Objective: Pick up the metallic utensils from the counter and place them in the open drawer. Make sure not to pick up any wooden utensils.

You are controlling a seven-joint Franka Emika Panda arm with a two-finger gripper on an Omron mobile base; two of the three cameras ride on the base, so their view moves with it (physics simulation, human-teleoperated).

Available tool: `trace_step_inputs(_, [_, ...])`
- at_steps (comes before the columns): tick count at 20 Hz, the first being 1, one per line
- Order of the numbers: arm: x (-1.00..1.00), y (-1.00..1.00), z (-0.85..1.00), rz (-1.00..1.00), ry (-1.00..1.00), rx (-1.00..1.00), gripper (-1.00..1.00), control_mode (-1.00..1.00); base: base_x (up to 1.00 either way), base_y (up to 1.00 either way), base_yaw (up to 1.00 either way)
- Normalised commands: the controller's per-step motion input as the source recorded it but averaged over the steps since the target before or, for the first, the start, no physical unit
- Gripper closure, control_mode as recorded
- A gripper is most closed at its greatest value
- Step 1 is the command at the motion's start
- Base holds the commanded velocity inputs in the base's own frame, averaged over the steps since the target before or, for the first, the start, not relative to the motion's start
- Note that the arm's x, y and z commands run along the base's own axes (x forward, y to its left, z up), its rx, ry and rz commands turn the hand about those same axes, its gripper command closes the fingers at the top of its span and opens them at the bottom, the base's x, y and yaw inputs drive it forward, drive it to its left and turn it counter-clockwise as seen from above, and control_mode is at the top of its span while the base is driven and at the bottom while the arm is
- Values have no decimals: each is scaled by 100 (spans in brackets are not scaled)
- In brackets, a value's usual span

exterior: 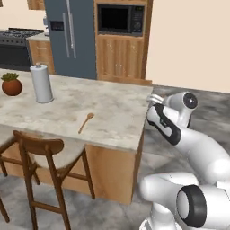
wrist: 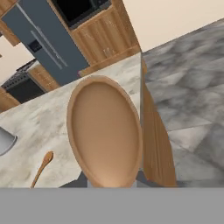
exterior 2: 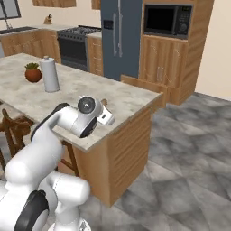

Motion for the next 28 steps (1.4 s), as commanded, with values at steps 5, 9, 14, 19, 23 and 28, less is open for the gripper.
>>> trace_step_inputs(5, [0,0,0,0,0,0,100,100,47,-100,0])
trace_step_inputs(9, [0,0,0,0,0,0,100,100,100,-98,4])
trace_step_inputs(14, [0,0,0,0,0,0,100,100,100,-55,20])
trace_step_inputs(19, [0,0,0,0,0,0,100,100,100,-33,29])
trace_step_inputs(23, [0,0,0,0,0,0,100,100,100,-40,37])
trace_step_inputs(28, [0,0,0,0,0,0,100,100,90,-44,41])
